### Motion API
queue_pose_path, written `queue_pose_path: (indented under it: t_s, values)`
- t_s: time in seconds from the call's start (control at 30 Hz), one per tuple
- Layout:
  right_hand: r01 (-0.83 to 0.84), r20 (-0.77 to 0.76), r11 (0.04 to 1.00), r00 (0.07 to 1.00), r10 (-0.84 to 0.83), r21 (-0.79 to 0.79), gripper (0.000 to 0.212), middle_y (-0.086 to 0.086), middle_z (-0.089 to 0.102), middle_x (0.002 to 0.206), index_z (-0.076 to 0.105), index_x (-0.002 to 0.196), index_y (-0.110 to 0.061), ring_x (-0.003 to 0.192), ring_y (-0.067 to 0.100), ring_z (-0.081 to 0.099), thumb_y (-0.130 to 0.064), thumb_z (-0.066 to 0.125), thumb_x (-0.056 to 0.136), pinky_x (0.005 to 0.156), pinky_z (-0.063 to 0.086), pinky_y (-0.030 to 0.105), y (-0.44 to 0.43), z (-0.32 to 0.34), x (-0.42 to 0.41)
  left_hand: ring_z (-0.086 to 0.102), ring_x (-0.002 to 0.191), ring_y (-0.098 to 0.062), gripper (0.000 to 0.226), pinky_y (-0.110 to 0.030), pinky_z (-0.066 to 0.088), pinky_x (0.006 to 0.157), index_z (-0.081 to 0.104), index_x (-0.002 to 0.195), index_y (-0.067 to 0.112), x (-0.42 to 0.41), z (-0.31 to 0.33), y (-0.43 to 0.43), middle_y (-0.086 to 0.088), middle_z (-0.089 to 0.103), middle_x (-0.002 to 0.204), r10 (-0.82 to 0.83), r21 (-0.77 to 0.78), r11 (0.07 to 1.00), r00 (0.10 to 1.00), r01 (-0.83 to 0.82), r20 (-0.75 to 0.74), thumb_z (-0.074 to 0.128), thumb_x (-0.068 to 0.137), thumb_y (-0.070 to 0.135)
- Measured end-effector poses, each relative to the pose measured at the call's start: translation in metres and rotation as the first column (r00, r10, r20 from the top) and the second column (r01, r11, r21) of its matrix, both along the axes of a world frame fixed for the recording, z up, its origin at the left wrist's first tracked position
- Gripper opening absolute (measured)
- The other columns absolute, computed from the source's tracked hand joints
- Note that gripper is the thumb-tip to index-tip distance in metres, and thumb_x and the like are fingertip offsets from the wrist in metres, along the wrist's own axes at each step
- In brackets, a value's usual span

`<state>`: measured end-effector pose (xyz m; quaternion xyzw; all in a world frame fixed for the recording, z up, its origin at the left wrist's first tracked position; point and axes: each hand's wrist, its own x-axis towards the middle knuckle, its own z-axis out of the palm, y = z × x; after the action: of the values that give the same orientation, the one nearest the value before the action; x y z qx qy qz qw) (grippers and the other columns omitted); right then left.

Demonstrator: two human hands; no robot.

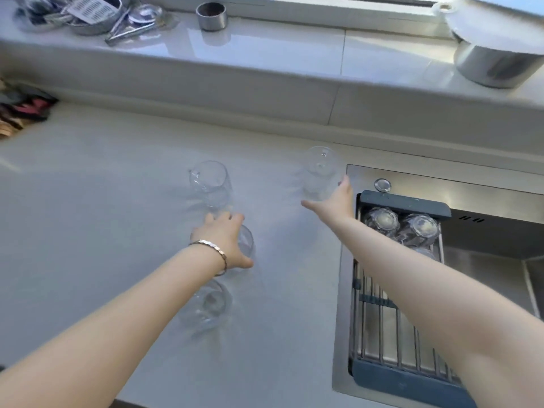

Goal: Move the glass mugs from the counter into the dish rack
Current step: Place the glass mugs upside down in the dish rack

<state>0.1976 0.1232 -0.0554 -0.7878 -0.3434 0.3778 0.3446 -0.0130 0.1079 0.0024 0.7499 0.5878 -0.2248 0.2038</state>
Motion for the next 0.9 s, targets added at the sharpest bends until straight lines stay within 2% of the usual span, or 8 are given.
queue_pose_path:
  t_s: [0.17,0.27,0.43,0.57,0.63,0.73,0.8,0.9]
  values:
    - [0.183,-0.064,0.981,0.982,-0.179,0.057,0.097,0.004,0.033,0.148,0.024,0.141,-0.010,0.136,0.021,0.034,-0.016,0.083,0.065,0.113,0.029,0.033,0.038,-0.022,-0.001,0.034,0.128,-0.024,0.087,-0.037,0.045,0.091,0.021,0.140,0.029,-0.006,-0.012,0.001,0.000,0.037,0.135,-0.173,0.023,0.985,0.985,0.173,0.015,0.073,0.071,0.037]
    - [0.246,-0.079,0.966,0.967,-0.241,0.076,0.087,0.001,0.040,0.143,0.031,0.136,-0.013,0.130,0.021,0.041,-0.021,0.082,0.066,0.107,0.037,0.035,0.040,-0.025,-0.005,0.039,0.122,-0.024,0.077,-0.034,0.046,0.084,0.028,0.135,0.026,-0.014,-0.016,0.003,0.000,0.040,0.131,-0.154,0.014,0.988,0.983,0.153,0.099,0.073,0.073,0.028]
    - [0.259,-0.155,0.959,0.958,-0.240,0.119,0.072,0.008,0.049,0.117,0.039,0.126,-0.005,0.108,0.022,0.051,-0.015,0.080,0.068,0.085,0.038,0.027,-0.006,-0.010,-0.009,0.041,0.116,-0.024,0.069,-0.034,0.049,0.081,0.033,0.129,0.024,-0.012,-0.011,-0.004,0.001,0.044,0.124,-0.088,0.043,0.996,0.975,0.081,0.205,0.070,0.071,0.023]
    - [0.121,-0.239,0.991,0.966,-0.102,0.065,0.062,-0.004,0.055,0.108,0.042,0.126,-0.010,0.104,0.013,0.056,-0.021,0.074,0.074,0.081,0.044,0.015,-0.090,0.025,0.006,0.039,0.118,-0.024,0.072,-0.031,0.046,0.092,0.035,0.133,0.025,0.007,-0.005,-0.020,0.002,0.045,0.127,-0.022,0.048,0.999,0.927,0.004,0.375,0.069,0.069,0.025]
    - [0.031,-0.186,0.999,0.982,-0.035,-0.024,0.069,-0.005,0.051,0.122,0.041,0.129,-0.014,0.115,0.012,0.048,-0.031,0.074,0.071,0.096,0.037,0.025,-0.135,0.039,0.022,0.038,0.119,-0.024,0.072,-0.025,0.039,0.094,0.036,0.134,0.024,0.021,-0.002,-0.031,0.002,0.044,0.129,-0.012,0.049,0.999,0.886,-0.012,0.464,0.069,0.070,0.023]
    - [0.000,-0.094,0.986,0.995,-0.016,-0.168,0.057,-0.004,0.047,0.121,0.038,0.120,-0.025,0.115,0.011,0.040,-0.020,0.074,0.076,0.092,0.029,0.028,-0.193,0.048,0.050,0.037,0.122,-0.024,0.072,-0.019,0.031,0.094,0.036,0.134,0.024,0.045,-0.001,-0.046,0.001,0.042,0.128,-0.038,0.067,0.998,0.853,0.004,0.520,0.068,0.070,0.020]
    - [-0.016,0.032,0.957,0.999,0.026,-0.290,0.055,-0.003,0.050,0.116,0.041,0.112,-0.026,0.108,0.015,0.045,-0.027,0.078,0.071,0.085,0.034,0.030,-0.220,0.048,0.069,0.037,0.123,-0.024,0.072,-0.019,0.030,0.095,0.038,0.134,0.024,0.061,-0.001,-0.056,0.000,0.043,0.127,-0.057,0.081,0.997,0.848,0.017,0.527,0.069,0.069,0.020]
    - [-0.066,0.268,0.901,0.943,0.197,-0.429,0.062,-0.003,0.058,0.115,0.048,0.116,-0.029,0.111,0.020,0.049,-0.045,0.076,0.064,0.083,0.045,0.035,-0.234,0.035,0.089,0.037,0.122,-0.024,0.072,-0.022,0.033,0.099,0.038,0.134,0.024,0.081,0.001,-0.075,-0.001,0.043,0.128,-0.059,0.072,0.997,0.847,0.024,0.528,0.070,0.069,0.020]
